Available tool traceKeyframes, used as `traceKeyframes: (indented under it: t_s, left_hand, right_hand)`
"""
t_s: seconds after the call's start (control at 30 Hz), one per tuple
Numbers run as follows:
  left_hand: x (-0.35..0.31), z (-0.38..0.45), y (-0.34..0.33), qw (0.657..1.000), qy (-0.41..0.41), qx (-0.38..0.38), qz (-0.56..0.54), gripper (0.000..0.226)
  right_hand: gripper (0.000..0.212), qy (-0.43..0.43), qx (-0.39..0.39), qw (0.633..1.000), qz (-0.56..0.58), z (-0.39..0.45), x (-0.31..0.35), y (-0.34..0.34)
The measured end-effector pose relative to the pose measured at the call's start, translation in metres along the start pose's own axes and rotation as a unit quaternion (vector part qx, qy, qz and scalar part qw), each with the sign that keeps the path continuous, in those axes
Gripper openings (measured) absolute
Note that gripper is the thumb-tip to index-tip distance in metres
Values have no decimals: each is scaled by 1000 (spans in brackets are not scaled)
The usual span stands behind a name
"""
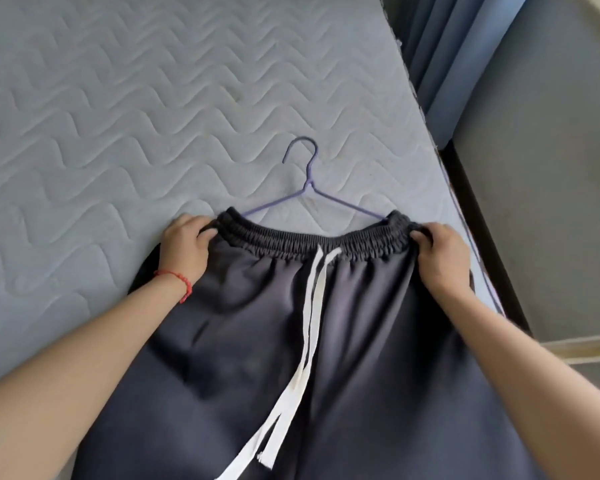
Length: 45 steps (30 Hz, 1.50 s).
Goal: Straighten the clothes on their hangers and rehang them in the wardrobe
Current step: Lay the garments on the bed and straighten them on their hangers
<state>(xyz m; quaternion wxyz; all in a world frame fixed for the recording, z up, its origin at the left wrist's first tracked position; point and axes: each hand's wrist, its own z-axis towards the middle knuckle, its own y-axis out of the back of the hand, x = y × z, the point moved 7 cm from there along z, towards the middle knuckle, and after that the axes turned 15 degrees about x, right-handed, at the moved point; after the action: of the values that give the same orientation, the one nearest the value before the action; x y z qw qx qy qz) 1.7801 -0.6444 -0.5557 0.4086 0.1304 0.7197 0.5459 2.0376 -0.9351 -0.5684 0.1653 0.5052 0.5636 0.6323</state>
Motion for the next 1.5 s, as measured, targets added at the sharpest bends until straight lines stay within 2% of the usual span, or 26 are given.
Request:
traceKeyframes:
  t_s: [0.17, 0.23, 0.33, 0.43, 0.5, 0.57, 0.63, 0.77, 0.87, 0.97, 1.07, 1.17, 1.23, 1.3, 1.4, 1.5]
  left_hand:
    - [0, 3, 1, 999, 18, -21, 38, 21]
    - [-3, -4, 7, 995, 53, 2, 90, 24]
    - [-7, -22, 28, 991, 49, 65, 106, 38]
    - [0, -69, 61, 996, 2, 70, 53, 46]
    - [9, -118, 82, 997, -24, 69, 12, 48]
    - [21, -173, 98, 997, -23, 63, -32, 41]
    - [37, -227, 107, 996, 4, 58, -64, 37]
    - [78, -318, 100, 985, 88, 117, -88, 45]
    - [112, -356, 90, 972, 142, 180, -53, 34]
    - [140, -374, 82, 953, 184, 240, 0, 40]
    - [153, -378, 80, 947, 171, 248, 110, 46]
    - [156, -373, 81, 932, 154, 274, 182, 42]
    - [171, -374, 77, 914, 183, 334, 143, 39]
    - [184, -385, 75, 894, 227, 383, 48, 41]
    - [186, -412, 80, 880, 267, 382, -94, 37]
    - [172, -448, 86, 856, 286, 375, -212, 21]
  right_hand:
    - [25, -6, -14, 999, 50, 6, 2, 2]
    - [26, -9, 27, 997, 65, 5, 5, 7]
    - [38, -35, 96, 989, 108, -5, 15, 24]
    - [36, -1, 72, 990, 120, -57, 43, 48]
    - [27, 34, 64, 981, 180, -117, 68, 51]
    - [20, 33, 70, 962, 262, -186, 88, 42]
    - [12, -13, 108, 935, 337, -256, 103, 22]
    - [17, -100, 248, 877, 399, -379, 140, -35]
    - [18, -169, 320, 841, 403, -442, 164, -77]
    - [23, -237, 401, 797, 385, -481, 187, -113]
    - [45, -262, 433, 791, 344, -491, 208, -138]
    - [48, -272, 423, 808, 307, -488, 225, -152]
    - [45, -288, 413, 812, 295, -486, 232, -158]
    - [40, -305, 408, 816, 274, -486, 233, -163]
    - [23, -312, 393, 830, 244, -489, 228, -165]
    - [22, -321, 355, 831, 283, -491, 219, -154]
